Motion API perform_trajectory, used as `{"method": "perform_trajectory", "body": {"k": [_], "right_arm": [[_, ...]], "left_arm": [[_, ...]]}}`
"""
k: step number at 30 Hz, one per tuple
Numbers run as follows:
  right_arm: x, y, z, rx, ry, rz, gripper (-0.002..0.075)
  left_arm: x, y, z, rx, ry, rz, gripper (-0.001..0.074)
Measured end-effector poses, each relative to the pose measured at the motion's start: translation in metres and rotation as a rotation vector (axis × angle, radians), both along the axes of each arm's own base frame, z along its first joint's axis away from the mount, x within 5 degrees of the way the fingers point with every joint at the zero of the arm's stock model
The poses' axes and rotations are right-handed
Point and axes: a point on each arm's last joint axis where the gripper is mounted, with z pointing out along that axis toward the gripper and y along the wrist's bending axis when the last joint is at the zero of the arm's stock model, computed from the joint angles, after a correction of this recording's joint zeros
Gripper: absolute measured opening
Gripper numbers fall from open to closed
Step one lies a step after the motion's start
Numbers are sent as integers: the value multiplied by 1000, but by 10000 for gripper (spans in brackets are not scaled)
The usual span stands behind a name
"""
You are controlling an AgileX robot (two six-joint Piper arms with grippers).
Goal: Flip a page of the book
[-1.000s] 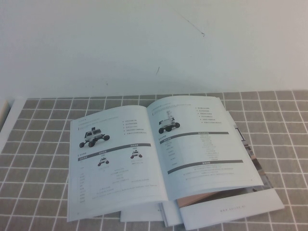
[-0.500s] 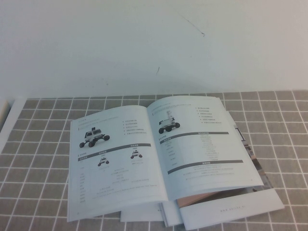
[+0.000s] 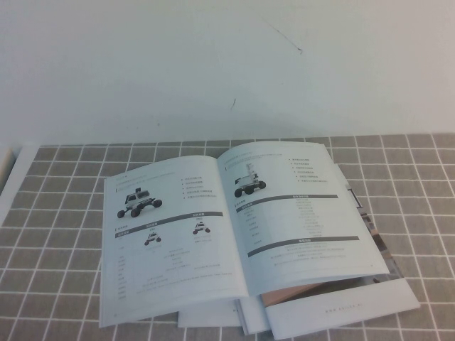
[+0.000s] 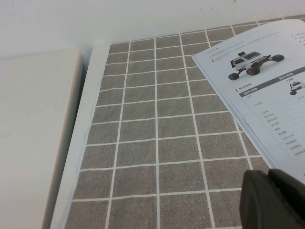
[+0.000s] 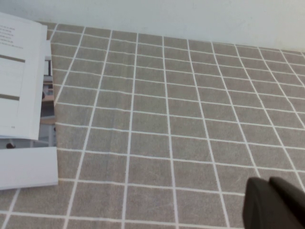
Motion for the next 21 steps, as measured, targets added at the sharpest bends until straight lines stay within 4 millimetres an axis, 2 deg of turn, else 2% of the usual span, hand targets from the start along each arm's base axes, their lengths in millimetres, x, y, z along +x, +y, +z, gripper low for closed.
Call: {"method": "perform_trajectory", "body": {"k": [6,11,21], "right_arm": [[0,0,0,0,0,0,-3],[0,0,0,0,0,0,-3],[0,0,0,-4,0,0,-3]], "left_arm": [[0,0,1,6,-9,1,-4],[2,0,8,5,-112,2,-4],[-3,1,57,1,-657,6,-4]]}}
